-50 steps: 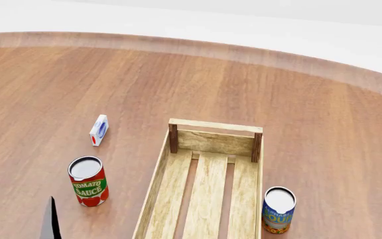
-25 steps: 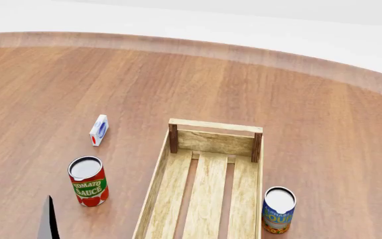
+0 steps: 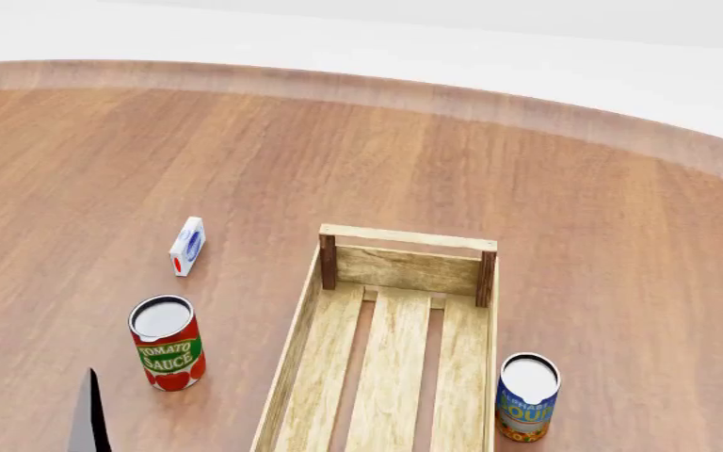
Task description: Pick up the butter and put it in the tray.
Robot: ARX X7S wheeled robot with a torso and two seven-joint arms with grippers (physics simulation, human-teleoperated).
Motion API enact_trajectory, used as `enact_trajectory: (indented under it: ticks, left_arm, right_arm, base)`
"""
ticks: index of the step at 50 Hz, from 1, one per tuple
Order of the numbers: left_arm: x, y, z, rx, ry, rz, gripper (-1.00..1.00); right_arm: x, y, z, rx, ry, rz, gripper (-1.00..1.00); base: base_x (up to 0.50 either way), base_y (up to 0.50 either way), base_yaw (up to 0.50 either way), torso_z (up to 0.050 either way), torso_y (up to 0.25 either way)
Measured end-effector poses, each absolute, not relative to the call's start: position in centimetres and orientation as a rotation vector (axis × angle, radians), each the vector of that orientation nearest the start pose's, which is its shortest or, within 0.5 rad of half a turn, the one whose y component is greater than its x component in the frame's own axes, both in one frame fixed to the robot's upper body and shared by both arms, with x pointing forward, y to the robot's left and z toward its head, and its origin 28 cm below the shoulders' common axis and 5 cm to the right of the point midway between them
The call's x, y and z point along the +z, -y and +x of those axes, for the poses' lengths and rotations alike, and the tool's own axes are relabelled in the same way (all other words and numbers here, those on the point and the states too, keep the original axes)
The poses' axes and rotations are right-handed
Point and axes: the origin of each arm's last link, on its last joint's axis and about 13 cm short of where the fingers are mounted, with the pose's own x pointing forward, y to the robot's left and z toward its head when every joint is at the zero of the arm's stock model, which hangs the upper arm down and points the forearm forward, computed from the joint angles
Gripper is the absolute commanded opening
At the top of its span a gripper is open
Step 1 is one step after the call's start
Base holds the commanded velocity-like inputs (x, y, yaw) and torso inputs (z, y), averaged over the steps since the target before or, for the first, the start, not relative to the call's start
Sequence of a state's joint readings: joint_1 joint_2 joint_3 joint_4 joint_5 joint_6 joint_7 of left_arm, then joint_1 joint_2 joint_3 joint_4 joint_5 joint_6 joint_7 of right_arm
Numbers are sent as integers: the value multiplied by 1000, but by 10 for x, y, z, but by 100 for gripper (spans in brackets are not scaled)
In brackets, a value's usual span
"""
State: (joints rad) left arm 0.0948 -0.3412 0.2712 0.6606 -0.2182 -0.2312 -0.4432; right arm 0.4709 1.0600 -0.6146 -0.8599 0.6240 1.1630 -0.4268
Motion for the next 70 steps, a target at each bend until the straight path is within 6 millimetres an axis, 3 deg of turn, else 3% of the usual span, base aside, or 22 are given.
enact_trajectory:
  ticks: [32,55,70]
  left_arm:
    - [106,-198,166,14,242,0,100]
    - [104,-198,167,15,239,8,100]
    - [102,-197,167,14,234,16,100]
  right_arm:
    - [130,178,176,1031,-757,-695,100]
    - [126,189,178,1024,-795,-674,100]
    - [130,196,191,1052,-820,-694,100]
  base:
    - [0,0,0,0,0]
    - [0,0,0,0,0]
    - [0,0,0,0,0]
